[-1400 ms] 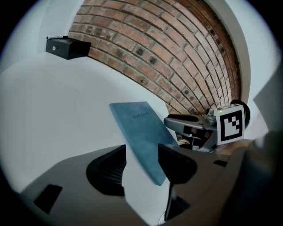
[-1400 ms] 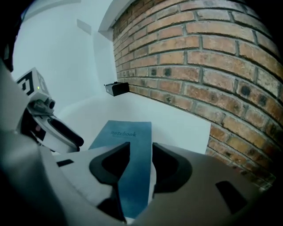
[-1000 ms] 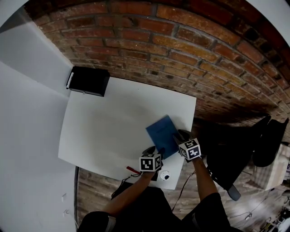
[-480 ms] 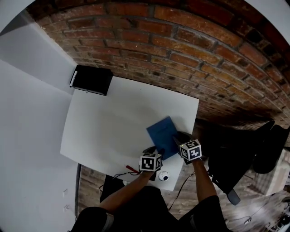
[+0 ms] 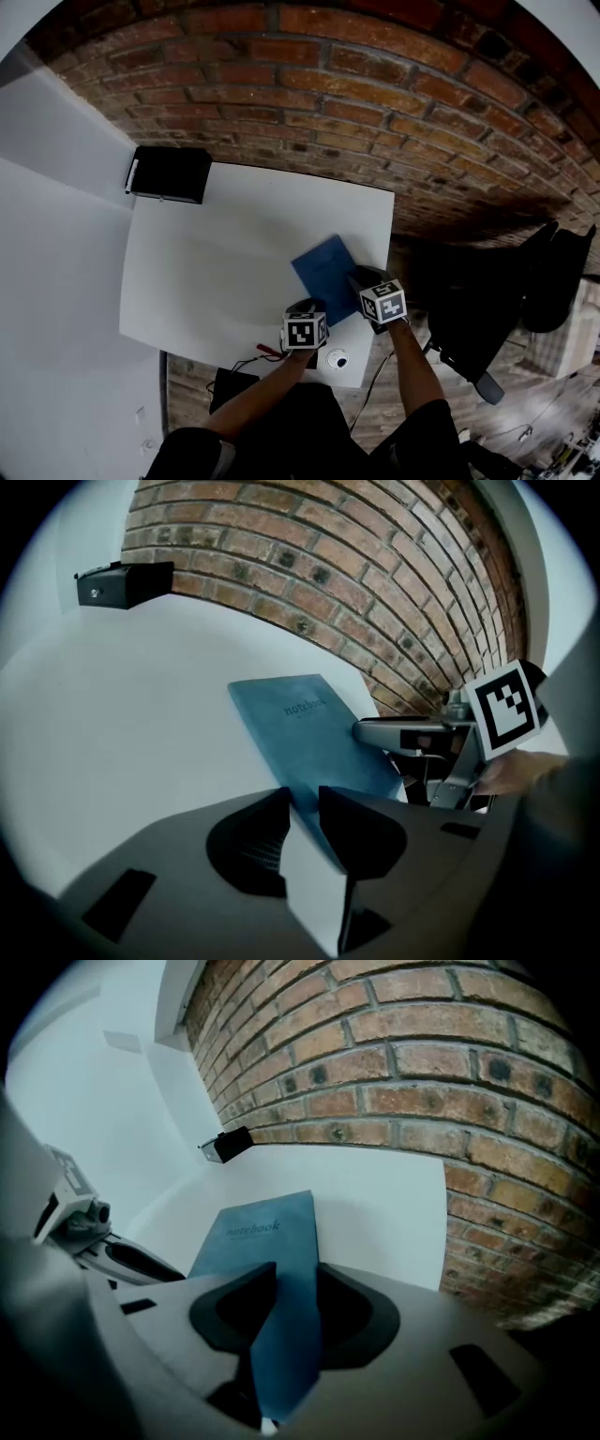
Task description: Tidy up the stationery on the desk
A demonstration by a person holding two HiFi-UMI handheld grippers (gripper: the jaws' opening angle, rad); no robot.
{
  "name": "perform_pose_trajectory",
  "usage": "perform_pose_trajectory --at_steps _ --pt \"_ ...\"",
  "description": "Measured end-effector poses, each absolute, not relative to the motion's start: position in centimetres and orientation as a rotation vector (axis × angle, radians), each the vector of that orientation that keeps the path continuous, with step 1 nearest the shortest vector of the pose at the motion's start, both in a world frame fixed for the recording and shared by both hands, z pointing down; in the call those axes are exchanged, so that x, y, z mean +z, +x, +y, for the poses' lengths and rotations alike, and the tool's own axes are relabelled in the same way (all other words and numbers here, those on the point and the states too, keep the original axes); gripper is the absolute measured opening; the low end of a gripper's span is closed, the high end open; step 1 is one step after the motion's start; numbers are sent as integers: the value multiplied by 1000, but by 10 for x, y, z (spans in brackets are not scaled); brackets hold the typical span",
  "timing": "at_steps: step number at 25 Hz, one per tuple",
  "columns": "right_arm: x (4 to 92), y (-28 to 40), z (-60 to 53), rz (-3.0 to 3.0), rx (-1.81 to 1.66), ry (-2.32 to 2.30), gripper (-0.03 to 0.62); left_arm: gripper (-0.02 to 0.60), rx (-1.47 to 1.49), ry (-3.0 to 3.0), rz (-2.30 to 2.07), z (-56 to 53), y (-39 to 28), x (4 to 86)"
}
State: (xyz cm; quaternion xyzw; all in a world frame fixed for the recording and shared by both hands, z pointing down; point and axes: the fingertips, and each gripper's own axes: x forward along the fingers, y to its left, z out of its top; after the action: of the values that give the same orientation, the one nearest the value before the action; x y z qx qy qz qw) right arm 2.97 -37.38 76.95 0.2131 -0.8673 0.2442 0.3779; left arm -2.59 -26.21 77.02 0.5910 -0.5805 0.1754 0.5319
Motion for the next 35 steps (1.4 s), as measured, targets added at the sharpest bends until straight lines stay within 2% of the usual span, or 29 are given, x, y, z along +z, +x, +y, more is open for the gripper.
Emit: perform_pose_trajectory --at_steps 15,35 --pt "770 24 -352 -2145 727 714 149 98 462 1499 -1288 -252 -51 771" --pt "770 -31 -290 -2079 877 905 149 98 614 1606 -1187 -208 -127 770"
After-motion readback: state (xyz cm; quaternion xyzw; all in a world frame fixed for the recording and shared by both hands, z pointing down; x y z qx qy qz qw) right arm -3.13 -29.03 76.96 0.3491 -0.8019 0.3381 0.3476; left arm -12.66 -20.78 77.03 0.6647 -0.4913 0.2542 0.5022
